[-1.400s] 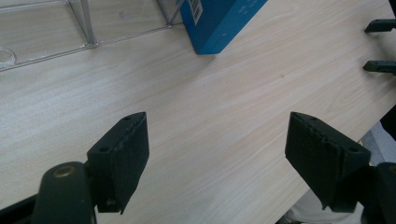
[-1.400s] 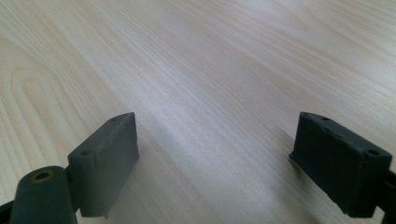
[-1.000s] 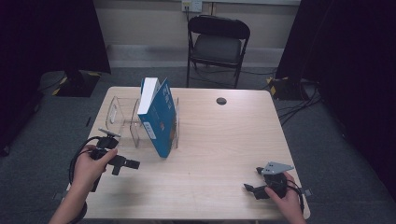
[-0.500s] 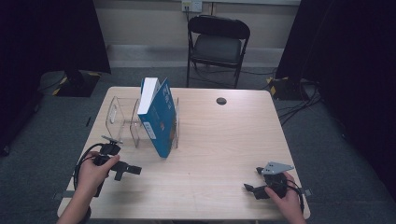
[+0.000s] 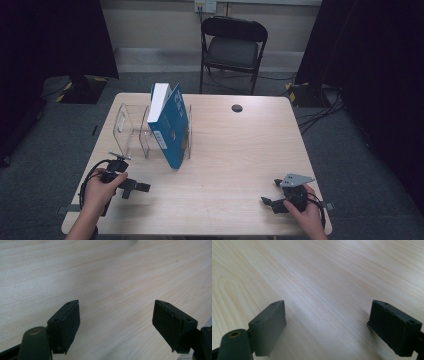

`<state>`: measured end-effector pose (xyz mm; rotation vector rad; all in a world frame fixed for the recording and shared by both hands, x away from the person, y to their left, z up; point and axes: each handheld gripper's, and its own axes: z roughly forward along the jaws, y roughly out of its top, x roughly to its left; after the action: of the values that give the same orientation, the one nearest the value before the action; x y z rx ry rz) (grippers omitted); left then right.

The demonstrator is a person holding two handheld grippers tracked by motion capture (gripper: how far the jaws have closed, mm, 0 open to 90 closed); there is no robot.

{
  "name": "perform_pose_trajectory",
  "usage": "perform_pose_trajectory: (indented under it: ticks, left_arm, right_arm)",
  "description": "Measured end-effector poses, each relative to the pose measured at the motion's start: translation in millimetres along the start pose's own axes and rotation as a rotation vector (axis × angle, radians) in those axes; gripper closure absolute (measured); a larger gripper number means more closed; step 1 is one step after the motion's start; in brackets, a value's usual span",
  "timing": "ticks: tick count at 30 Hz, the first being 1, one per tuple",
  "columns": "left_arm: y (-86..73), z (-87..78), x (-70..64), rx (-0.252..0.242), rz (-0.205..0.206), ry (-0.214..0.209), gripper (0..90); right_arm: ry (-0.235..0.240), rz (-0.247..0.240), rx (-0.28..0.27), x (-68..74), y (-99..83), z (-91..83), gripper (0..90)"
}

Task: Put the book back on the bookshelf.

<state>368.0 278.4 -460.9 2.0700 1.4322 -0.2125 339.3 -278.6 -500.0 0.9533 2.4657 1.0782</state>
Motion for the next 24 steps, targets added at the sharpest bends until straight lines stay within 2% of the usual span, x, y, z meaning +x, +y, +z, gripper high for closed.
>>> perform_pose_trajectory:
  ticks: [1,8,10,12,13,14,15,19,20,21,22,24]
  left_arm:
    - [-1.0,0.7,-0.2,-0.008,-0.013,0.002,22.3]
    - [-6.4,4.3,4.0,-0.008,0.001,0.022,21.7]
    - [-7.8,4.3,5.4,-0.009,0.006,0.04,21.2]
    - [-9.1,4.1,5.8,-0.02,0.005,0.037,20.9]
    - [-9.4,4.1,5.9,-0.024,0.014,0.042,20.8]
    - [-9.8,4.0,6.1,-0.021,0.041,0.058,20.2]
    - [-10.4,4.7,5.0,-0.032,0.05,0.069,19.1]
    - [-13.0,7.4,2.3,-0.049,0.127,0.096,15.4]
    - [-13.0,7.4,2.3,-0.049,0.127,0.096,15.2]
    - [-15.1,9.1,0.5,-0.06,0.166,0.112,14.7]
    - [-15.1,9.1,0.5,-0.06,0.166,0.112,14.2]
    - [-18.4,10.4,-1.2,-0.073,0.201,0.128,13.6]
  right_arm:
    - [-0.002,0.0,0.0,0.0,0.0,0.0,13.2]
    - [0.0,-0.001,-0.001,0.1,0.4,0.7,13.1]
    - [0.002,0.0,-0.003,0.1,0.4,1.0,13.1]
    - [0.002,0.0,-0.003,0.1,0.5,0.9,13.1]
    - [0.002,0.0,-0.002,0.0,0.5,0.9,13.1]
    - [0.002,0.001,-0.003,0.2,0.5,1.1,13.1]
    - [0.003,0.002,-0.003,0.3,0.6,1.1,13.1]
    - [0.003,0.0,-0.003,0.2,0.7,1.2,13.1]
    - [0.004,0.0,-0.003,0.2,0.7,1.2,13.1]
    - [0.004,0.0,-0.003,0.2,0.7,1.2,13.1]
    - [0.003,0.0,-0.003,0.2,0.8,1.3,13.1]
    - [0.004,-0.001,-0.003,0.2,0.8,1.3,13.1]
